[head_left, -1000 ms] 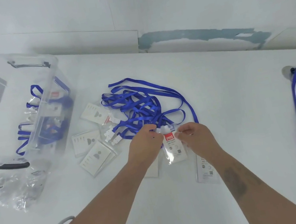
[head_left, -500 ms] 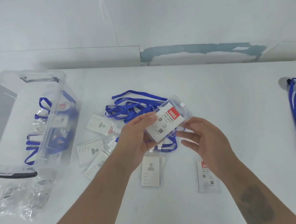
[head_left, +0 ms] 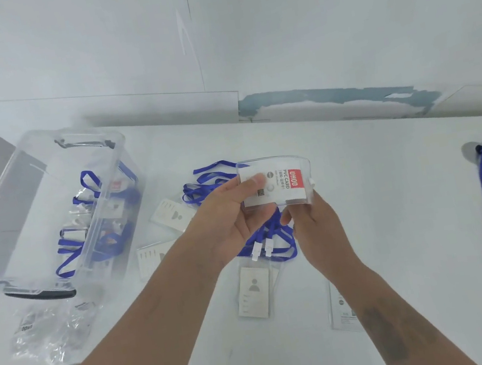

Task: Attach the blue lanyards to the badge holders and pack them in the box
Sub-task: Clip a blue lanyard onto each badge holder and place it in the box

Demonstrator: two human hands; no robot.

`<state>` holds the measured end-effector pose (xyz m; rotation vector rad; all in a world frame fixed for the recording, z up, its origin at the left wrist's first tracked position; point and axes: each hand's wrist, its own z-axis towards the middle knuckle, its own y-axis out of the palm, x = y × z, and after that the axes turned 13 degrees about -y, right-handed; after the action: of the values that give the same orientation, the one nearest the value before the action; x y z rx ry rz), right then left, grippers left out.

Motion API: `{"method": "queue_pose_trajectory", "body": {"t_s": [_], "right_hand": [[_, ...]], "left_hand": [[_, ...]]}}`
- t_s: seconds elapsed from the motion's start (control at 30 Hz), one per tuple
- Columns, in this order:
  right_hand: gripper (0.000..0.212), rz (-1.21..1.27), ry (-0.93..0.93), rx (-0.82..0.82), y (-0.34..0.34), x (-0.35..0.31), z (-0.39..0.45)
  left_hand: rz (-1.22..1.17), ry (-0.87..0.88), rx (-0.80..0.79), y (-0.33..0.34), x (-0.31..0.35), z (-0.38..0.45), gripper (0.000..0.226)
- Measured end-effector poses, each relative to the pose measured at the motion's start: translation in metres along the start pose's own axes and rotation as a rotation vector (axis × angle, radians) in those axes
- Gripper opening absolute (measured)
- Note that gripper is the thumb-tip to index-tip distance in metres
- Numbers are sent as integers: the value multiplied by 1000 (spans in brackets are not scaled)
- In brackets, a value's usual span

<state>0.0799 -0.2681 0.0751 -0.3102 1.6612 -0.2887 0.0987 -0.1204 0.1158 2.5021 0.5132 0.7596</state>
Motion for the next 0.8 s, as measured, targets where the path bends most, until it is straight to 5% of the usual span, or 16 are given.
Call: {"method": "queue_pose_trajectory", "body": {"t_s": [0.13, 0.3, 0.37, 0.43, 0.53, 0.67, 0.8], "right_hand": [[24, -25, -69, -76, 8, -7, -3], [31, -790, -277, -496, 1, -22, -9], [30, -843, -330, -577, -5, -40, -12], [31, -793, -321, -582, -16, -63, -13], [23, -760, -378, -503, -38, -82, 4], [12, -452, -328, -387, -64, -80, 32], [14, 38, -115, -258, -61, -63, 38]], "left_hand": [[-36, -31, 2, 2, -3, 2, 19], [238, 164, 249, 2, -2, 5, 10], [433, 286, 377, 1, 0, 5, 9], [699, 366, 479, -4, 1, 7, 13], [923, 267, 432, -14, 3, 5, 15], [795, -7, 158, -20, 10, -7, 12], [477, -66, -103, -20, 17, -19, 13]]}}
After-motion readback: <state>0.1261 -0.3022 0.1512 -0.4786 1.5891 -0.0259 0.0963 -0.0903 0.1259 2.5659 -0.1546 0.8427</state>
